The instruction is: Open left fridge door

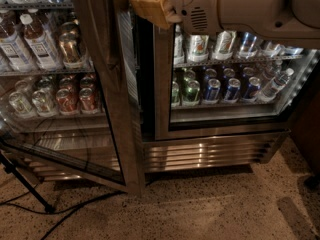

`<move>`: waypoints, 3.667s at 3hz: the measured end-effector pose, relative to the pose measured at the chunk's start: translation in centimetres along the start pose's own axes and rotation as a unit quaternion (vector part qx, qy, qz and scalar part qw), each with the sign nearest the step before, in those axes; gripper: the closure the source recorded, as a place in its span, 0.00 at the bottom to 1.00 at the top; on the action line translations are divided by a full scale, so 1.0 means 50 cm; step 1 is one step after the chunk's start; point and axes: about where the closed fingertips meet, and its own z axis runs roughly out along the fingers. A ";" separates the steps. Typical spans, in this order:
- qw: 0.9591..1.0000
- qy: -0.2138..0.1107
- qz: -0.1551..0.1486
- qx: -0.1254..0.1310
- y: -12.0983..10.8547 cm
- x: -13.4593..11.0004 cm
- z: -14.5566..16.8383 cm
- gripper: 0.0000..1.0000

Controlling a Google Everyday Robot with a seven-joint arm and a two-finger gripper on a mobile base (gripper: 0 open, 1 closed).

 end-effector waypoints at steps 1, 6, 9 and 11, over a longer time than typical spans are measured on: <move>1.000 -0.005 0.001 -0.007 0.004 -0.005 -0.002 1.00; 0.996 -0.040 0.000 -0.077 0.111 -0.077 -0.001 1.00; 0.978 -0.105 0.020 -0.182 0.272 -0.198 0.035 1.00; 0.925 -0.189 0.067 -0.323 0.436 -0.274 0.138 1.00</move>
Offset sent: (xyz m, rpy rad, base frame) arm -0.1039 0.0876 0.0486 0.1476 0.0046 0.3604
